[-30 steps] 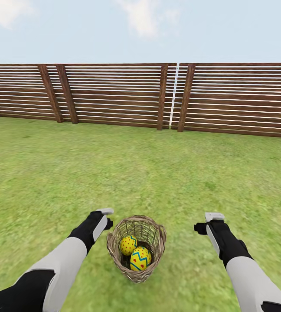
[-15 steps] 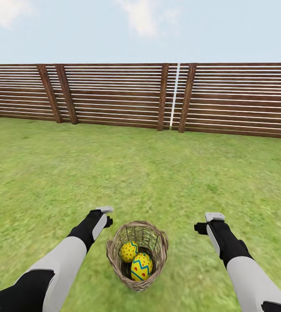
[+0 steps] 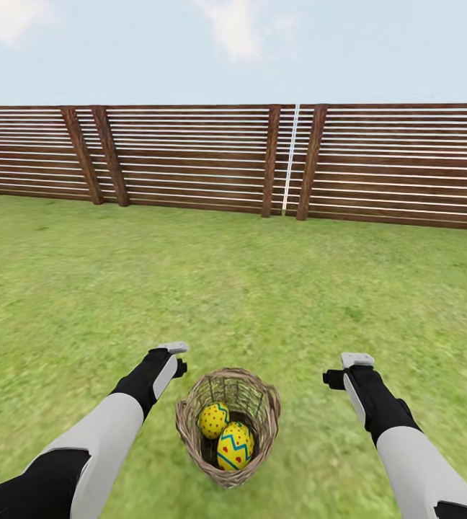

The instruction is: Take the three Easter eggs out of the wicker basket on the lawn in the garden, then place them on the lawn next to a single tree (choose any tree) so that all three eggs are next to the same tree and none are left in the basket.

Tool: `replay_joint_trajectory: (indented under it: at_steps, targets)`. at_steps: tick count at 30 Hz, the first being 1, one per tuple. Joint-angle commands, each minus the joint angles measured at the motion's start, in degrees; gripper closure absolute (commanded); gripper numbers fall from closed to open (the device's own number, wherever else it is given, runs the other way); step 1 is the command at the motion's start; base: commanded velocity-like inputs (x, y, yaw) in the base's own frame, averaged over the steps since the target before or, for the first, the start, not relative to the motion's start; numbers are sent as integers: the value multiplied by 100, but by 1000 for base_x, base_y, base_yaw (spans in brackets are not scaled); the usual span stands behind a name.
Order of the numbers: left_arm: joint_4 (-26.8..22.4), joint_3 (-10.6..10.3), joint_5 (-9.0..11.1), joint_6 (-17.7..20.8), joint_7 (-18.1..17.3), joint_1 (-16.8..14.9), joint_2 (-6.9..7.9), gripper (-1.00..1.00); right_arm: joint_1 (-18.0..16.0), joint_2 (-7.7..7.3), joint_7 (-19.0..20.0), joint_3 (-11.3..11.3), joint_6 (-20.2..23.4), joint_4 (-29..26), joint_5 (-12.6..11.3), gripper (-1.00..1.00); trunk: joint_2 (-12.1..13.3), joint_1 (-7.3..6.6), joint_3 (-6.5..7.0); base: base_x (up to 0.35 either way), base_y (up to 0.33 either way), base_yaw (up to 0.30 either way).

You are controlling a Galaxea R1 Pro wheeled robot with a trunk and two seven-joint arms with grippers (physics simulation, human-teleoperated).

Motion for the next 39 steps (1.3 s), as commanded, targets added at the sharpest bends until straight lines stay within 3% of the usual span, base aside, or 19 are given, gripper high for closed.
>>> replay_joint_trajectory:
  at_steps: [1, 39]
  targets:
    - [-13, 20, 60, 11, 43, -2, -5, -100, -3, 0, 22, -9, 33, -20, 58, -100, -44, 22, -24, 0, 0, 0]
    - [-7, 28, 65, 20, 35, -2, -22, -100, -3, 0, 26, -9, 25, -53, 61, -100, -1569, 857, -706, 0, 0, 0]
